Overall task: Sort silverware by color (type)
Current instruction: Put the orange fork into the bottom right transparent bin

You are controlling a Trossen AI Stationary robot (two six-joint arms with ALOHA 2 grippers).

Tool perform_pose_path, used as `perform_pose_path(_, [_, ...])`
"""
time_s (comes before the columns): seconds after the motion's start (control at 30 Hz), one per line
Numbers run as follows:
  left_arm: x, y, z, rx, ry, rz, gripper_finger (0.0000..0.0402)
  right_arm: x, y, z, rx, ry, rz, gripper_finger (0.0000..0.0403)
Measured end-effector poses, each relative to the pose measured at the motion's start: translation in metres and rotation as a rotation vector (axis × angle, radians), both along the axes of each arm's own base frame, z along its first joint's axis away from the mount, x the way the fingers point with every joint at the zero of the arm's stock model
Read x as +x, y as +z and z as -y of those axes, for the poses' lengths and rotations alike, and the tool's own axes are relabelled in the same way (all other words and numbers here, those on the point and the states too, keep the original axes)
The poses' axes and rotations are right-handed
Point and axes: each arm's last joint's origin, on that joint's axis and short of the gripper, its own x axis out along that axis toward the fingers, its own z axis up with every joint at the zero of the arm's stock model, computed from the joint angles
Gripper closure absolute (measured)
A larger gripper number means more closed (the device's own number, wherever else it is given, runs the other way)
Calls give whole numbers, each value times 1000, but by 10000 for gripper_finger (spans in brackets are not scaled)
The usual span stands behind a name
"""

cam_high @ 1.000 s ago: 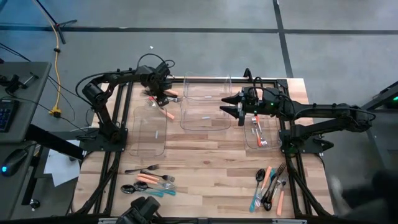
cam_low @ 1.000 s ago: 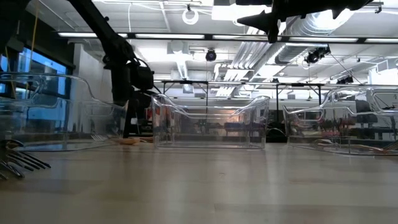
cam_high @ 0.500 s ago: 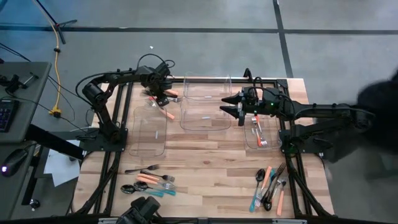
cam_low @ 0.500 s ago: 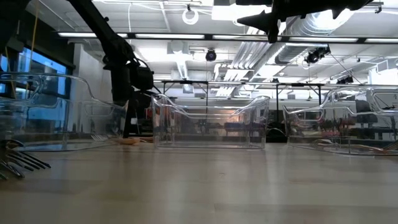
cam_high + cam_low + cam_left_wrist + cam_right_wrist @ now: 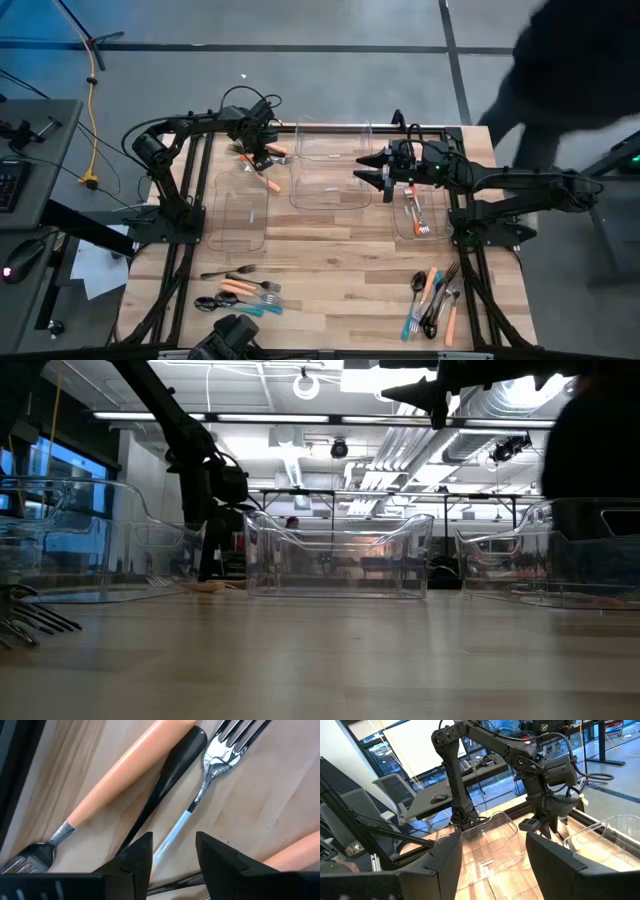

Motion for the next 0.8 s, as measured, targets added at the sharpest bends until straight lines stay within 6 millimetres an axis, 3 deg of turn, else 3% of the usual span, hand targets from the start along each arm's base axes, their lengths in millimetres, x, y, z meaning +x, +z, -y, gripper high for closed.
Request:
perform_pose_path(0.27, [-1, -9, 3, 15, -24, 26, 261, 0, 0, 0, 1, 0, -4, 199])
perform_pose_path(0.8, [3, -8, 0, 46, -62, 76, 261, 0, 0, 0, 22, -1, -1, 199])
